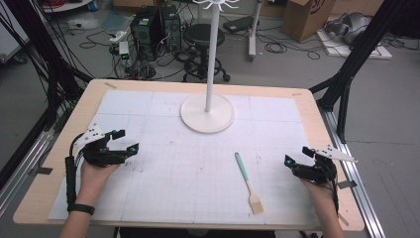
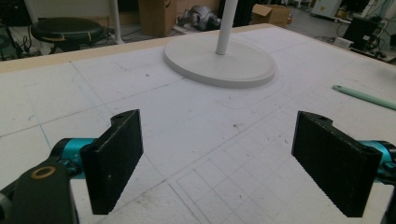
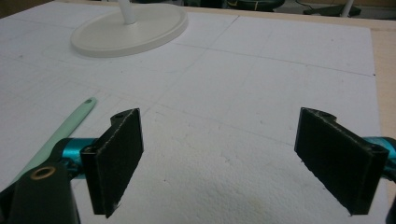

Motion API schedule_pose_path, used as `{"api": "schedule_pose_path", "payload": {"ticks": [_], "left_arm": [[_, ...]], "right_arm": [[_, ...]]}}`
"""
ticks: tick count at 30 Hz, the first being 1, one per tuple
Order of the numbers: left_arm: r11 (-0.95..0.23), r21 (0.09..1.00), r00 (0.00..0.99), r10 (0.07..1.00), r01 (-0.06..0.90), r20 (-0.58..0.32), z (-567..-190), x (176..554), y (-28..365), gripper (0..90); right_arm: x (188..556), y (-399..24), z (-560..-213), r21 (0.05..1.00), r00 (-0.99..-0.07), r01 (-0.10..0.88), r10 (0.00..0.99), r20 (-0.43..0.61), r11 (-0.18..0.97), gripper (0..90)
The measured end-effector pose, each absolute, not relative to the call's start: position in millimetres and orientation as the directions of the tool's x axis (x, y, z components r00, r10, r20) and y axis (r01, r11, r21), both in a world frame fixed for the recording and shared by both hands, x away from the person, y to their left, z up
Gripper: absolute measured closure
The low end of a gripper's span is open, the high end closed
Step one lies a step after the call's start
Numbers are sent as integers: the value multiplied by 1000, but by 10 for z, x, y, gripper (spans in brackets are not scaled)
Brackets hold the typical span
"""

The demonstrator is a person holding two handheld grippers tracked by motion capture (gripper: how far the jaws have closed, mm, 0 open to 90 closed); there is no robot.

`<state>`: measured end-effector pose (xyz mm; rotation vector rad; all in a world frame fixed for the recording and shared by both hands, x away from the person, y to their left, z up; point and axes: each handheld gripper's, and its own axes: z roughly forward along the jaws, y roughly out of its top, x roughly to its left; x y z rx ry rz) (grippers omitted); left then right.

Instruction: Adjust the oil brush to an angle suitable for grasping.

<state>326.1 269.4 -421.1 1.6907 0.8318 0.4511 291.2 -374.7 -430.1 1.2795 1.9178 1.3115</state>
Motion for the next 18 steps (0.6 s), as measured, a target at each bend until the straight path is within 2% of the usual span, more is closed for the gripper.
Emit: {"api": "schedule_pose_path", "payload": {"ticks": [7, 18], "left_arm": [[-141, 943, 669, 736, 300, -103, -4228, 3254, 2683, 170], [-85, 955, 659, 741, 283, -129, -4195, 3257, 2713, 171]], "right_arm": [[2936, -3769, -4315, 894, -439, 442, 887, 144, 74, 141], [2847, -3805, -4241, 905, -451, 424, 875, 176, 37, 141]]}}
